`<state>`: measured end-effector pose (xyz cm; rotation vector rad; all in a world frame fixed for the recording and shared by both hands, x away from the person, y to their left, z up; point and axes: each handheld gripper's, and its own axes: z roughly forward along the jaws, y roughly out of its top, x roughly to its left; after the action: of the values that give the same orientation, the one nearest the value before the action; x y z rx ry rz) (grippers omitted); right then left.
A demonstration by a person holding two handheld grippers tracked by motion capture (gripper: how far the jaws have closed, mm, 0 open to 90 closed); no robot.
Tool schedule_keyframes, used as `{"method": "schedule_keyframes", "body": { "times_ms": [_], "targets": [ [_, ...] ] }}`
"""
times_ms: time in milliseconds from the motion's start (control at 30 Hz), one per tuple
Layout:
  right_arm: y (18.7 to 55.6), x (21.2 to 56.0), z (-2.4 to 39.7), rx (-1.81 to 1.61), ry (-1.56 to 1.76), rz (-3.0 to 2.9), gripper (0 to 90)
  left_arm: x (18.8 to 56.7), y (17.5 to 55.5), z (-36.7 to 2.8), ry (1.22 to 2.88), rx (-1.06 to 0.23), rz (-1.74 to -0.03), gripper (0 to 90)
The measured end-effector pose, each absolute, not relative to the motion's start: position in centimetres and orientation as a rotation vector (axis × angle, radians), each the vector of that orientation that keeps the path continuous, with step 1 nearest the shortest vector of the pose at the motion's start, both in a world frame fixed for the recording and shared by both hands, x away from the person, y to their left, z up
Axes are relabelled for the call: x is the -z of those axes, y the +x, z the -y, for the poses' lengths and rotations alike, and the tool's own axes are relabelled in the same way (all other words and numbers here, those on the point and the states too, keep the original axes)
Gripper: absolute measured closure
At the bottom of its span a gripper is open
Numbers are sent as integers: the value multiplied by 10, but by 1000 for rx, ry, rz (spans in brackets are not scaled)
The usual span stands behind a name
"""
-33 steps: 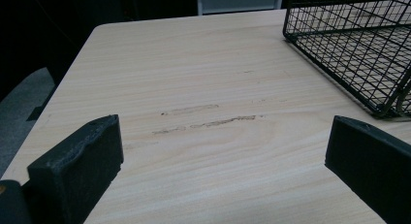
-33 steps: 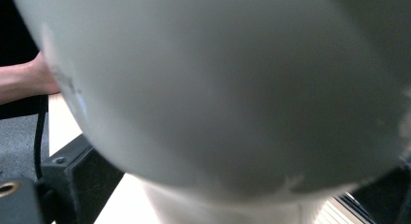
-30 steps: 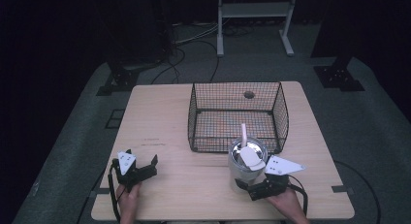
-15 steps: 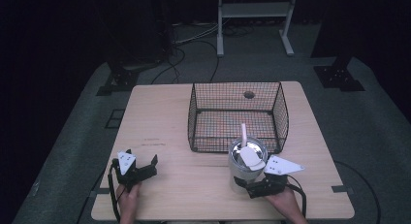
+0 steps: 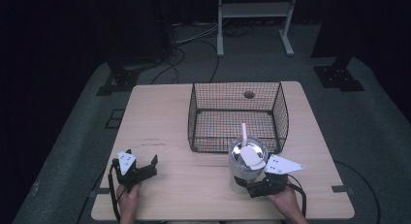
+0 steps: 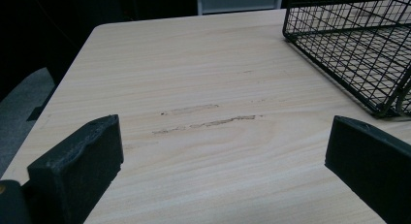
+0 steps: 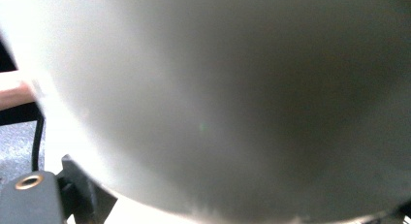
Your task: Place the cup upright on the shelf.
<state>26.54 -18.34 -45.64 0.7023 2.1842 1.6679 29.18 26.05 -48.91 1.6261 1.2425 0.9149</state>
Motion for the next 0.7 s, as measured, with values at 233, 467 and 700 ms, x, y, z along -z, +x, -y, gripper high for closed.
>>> {"method": "schedule_keyframes", "body": {
  "times_ms": [233,467,700],
  "targets": [
    [267,456,184,-1672,680,-2190,91,489,292,-261,1628,-916,-1242,0],
    [270,453,182,-1684,649,-2211,92,489,292,-260,1634,-921,-1241,0],
    [275,440,176,-1709,631,-2204,92,489,292,-260,1630,-920,-1242,0]
  ]
}}
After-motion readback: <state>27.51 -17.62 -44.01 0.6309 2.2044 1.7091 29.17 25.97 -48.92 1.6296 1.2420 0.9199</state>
